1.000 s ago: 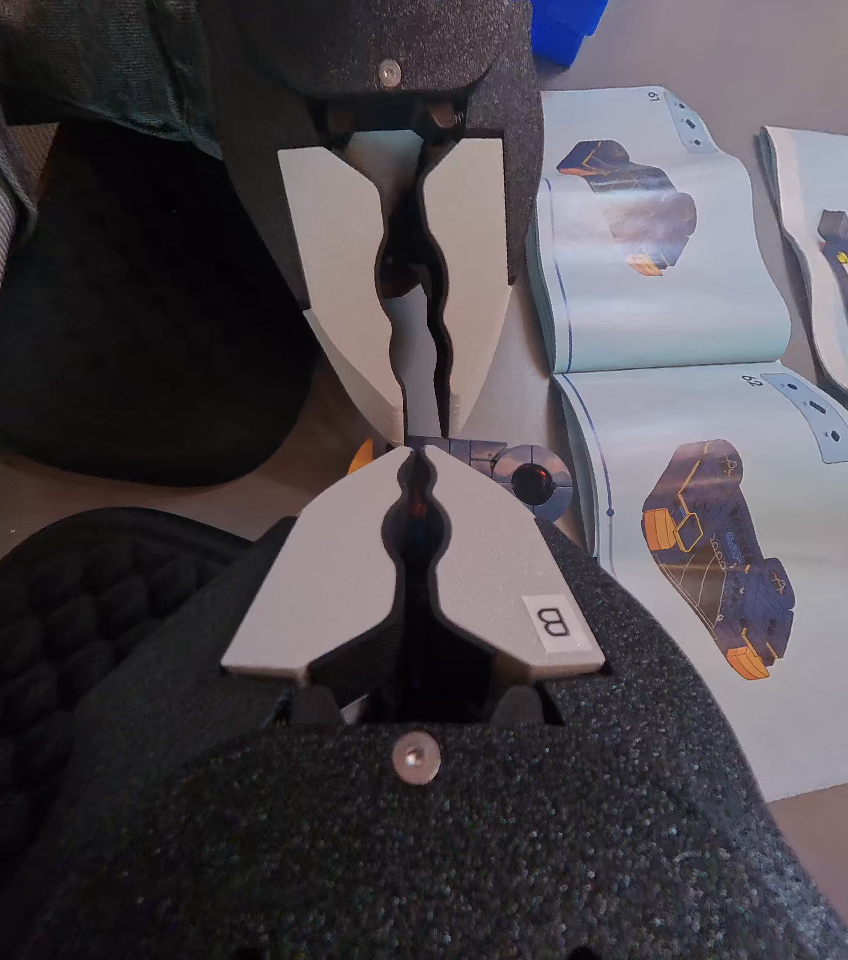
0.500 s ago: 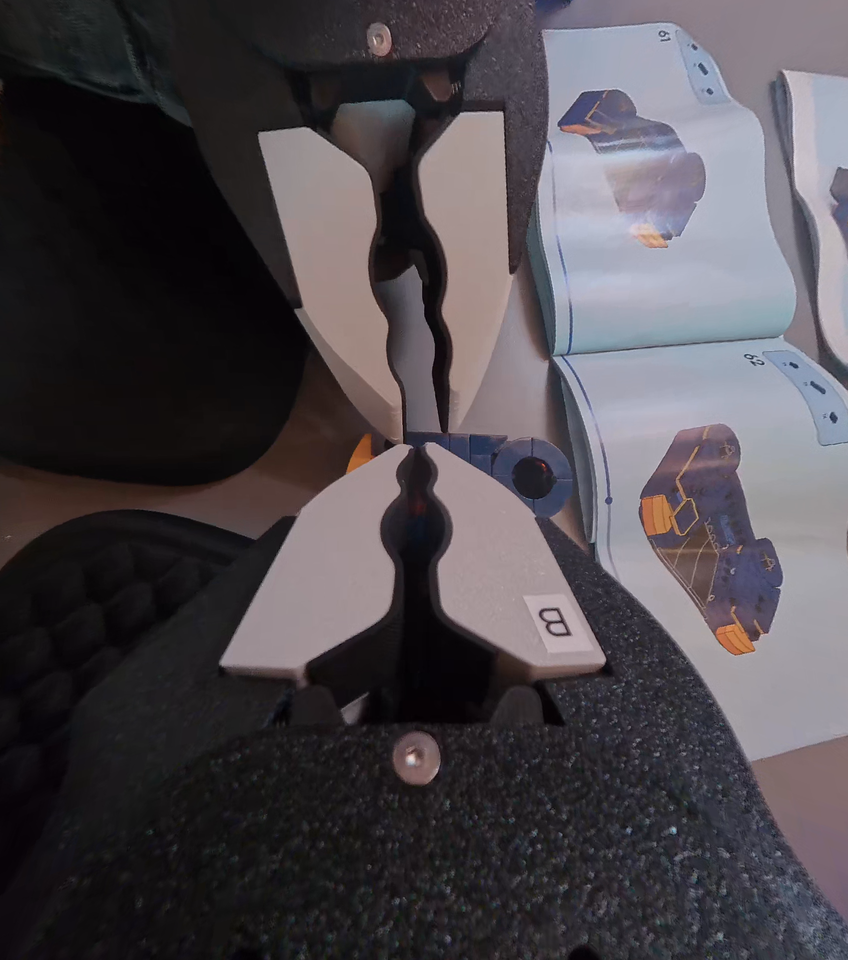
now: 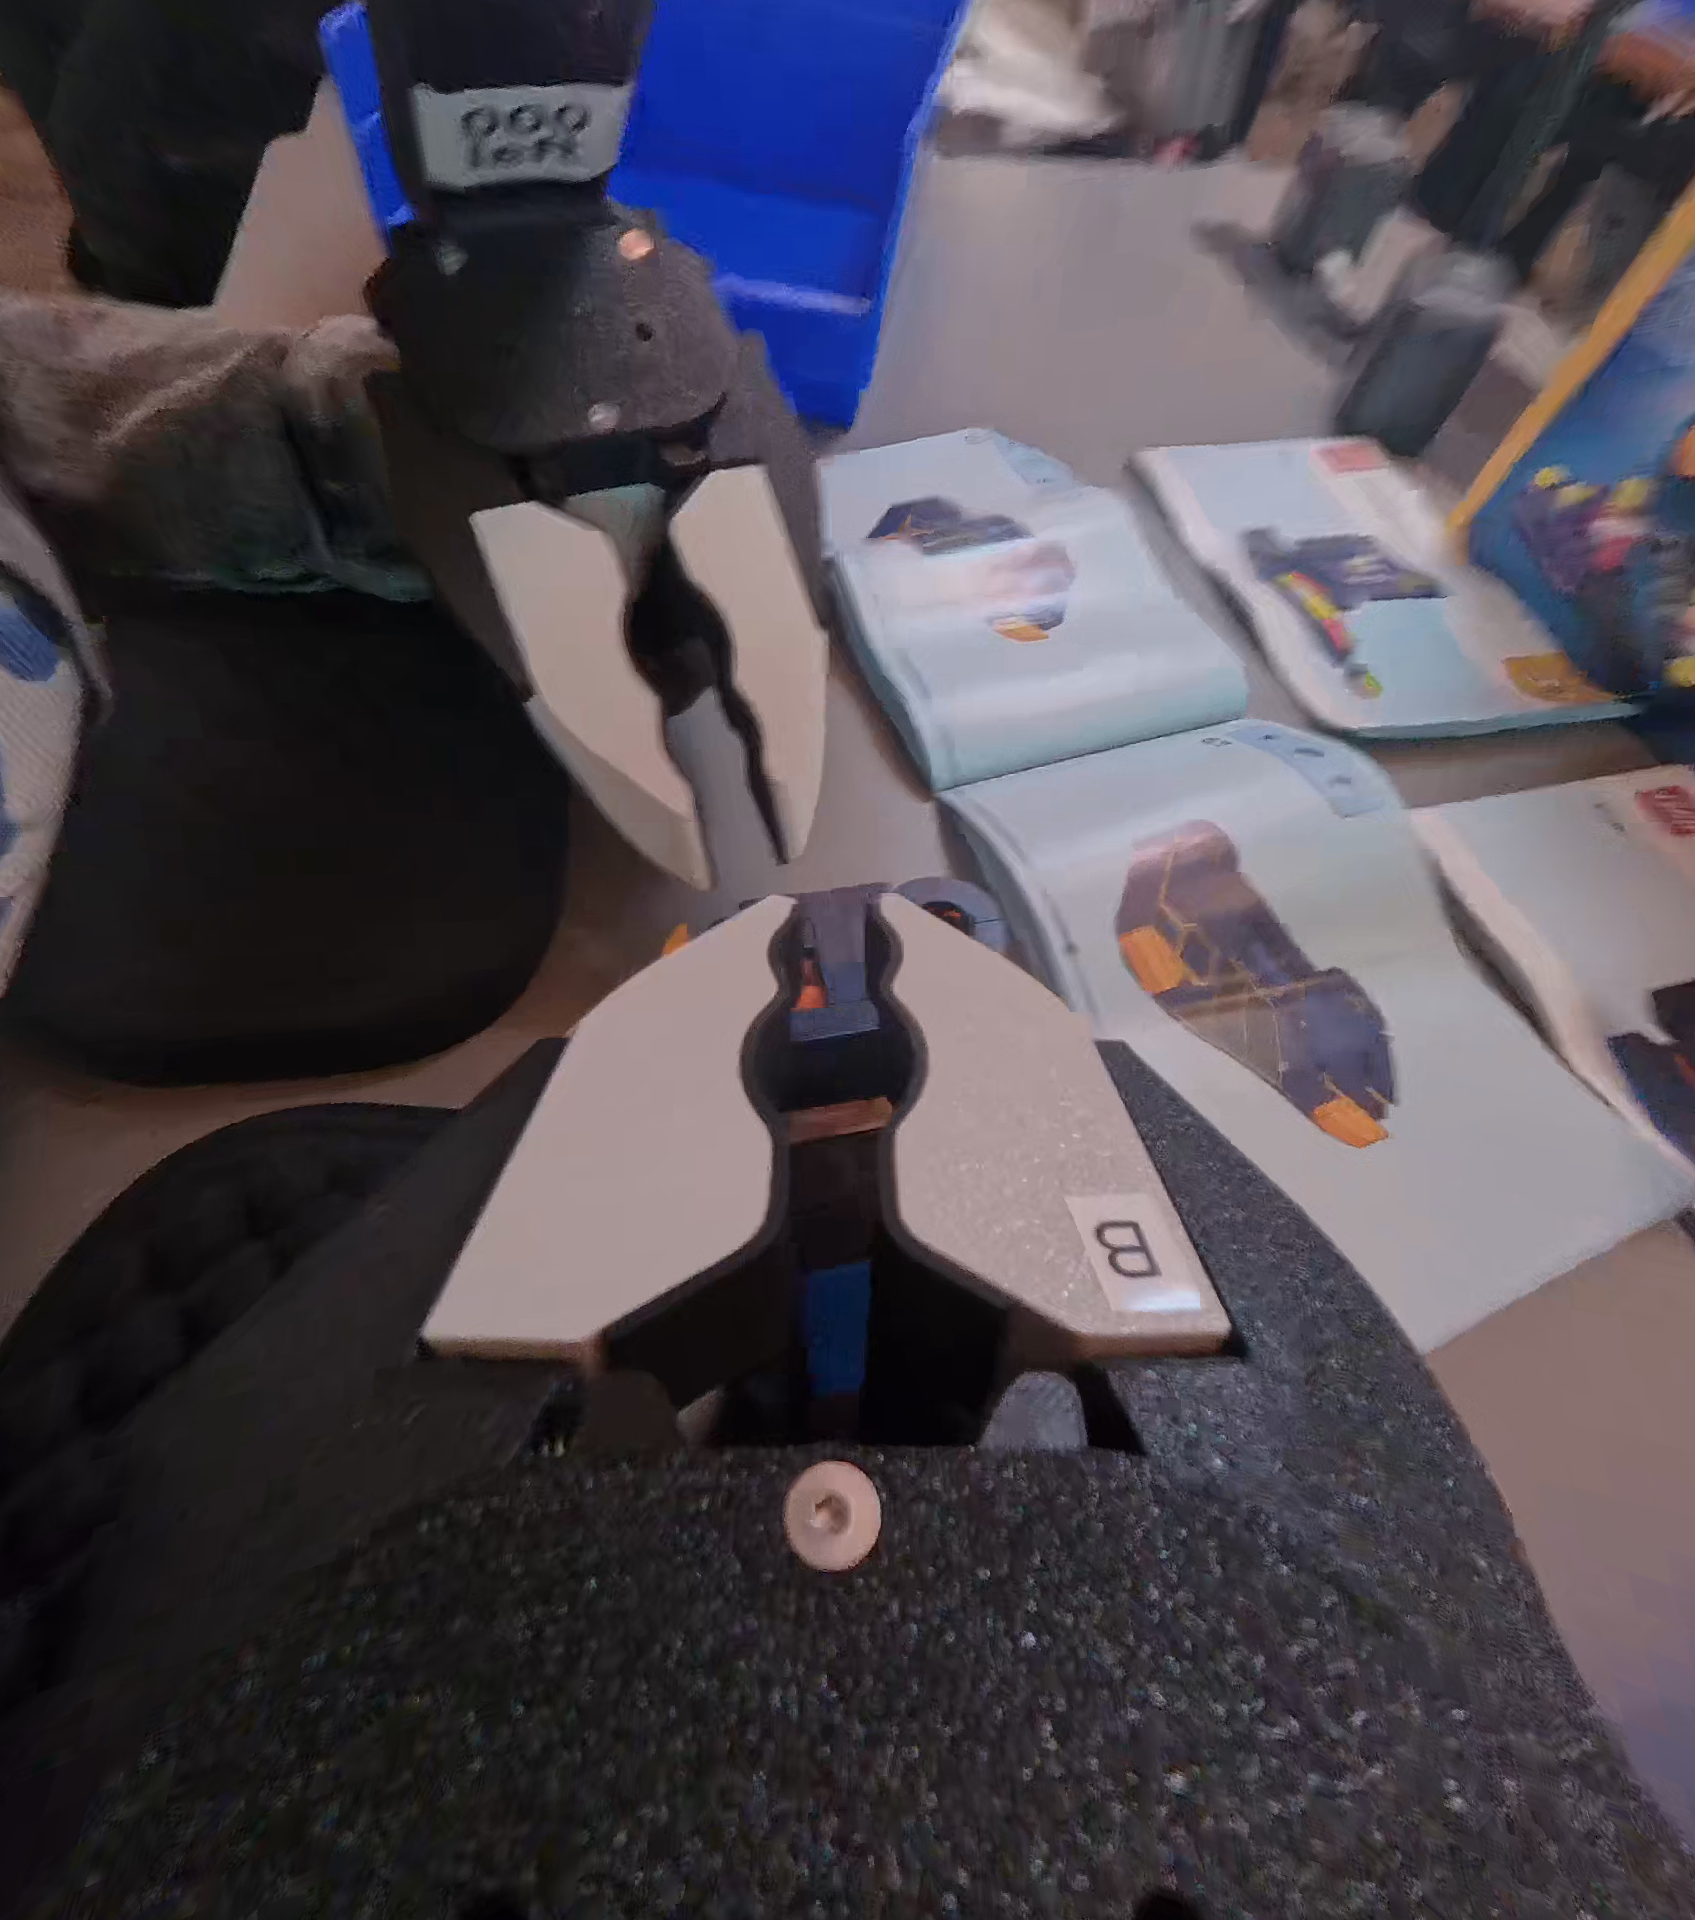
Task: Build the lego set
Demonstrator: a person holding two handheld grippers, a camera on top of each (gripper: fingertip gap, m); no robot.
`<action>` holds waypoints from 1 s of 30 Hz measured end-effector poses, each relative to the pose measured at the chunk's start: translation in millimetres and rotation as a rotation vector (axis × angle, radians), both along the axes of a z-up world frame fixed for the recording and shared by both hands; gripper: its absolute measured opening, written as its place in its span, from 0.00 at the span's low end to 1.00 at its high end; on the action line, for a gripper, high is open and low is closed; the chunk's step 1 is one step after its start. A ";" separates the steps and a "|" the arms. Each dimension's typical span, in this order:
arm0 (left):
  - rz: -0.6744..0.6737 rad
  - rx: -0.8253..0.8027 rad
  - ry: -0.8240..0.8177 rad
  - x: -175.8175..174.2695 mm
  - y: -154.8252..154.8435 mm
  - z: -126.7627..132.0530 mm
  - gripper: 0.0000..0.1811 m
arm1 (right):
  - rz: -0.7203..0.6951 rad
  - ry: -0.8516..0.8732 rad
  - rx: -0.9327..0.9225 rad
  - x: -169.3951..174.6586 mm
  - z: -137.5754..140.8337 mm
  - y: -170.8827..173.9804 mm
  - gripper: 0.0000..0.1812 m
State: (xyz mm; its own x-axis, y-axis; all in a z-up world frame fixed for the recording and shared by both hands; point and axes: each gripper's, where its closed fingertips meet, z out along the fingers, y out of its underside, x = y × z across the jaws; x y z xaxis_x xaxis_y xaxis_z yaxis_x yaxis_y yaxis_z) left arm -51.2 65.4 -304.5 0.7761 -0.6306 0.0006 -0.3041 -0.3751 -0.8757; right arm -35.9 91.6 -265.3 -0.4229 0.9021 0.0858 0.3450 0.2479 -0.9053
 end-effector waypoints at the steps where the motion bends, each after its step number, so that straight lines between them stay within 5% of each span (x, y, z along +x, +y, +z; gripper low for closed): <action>1: -0.008 0.010 0.013 0.8 -0.5 -0.2 0.09 | -0.046 0.072 0.004 -0.9 4.4 6.2 0.06; 5: -0.036 0.027 0.048 4.4 -3.2 -1.9 0.07 | -0.278 0.436 -0.015 9.3 45.8 44.3 0.00; 10: -0.030 0.026 0.035 3.5 -2.9 -0.9 0.06 | -0.428 0.548 -0.189 23.1 61.3 76.4 0.08; 15: 0.009 0.034 0.039 -2.6 0.2 -0.4 0.13 | -0.533 0.615 -0.166 33.0 62.7 95.6 0.13; 18: 0.015 0.025 0.032 -3.5 0.7 -0.7 0.15 | -0.549 0.630 -0.120 35.6 61.0 98.2 0.00; 23: -0.007 0.039 0.008 -1.9 -2.0 3.0 0.01 | -0.495 0.560 -0.042 23.7 46.7 87.9 0.00; 27: -0.020 0.025 -0.010 -1.8 -3.8 2.9 0.00 | -0.520 0.541 -0.074 22.2 43.3 92.4 0.12; 30: 0.002 0.032 -0.007 -4.2 -2.0 3.6 0.02 | -0.489 0.552 -0.089 24.0 45.0 89.0 0.00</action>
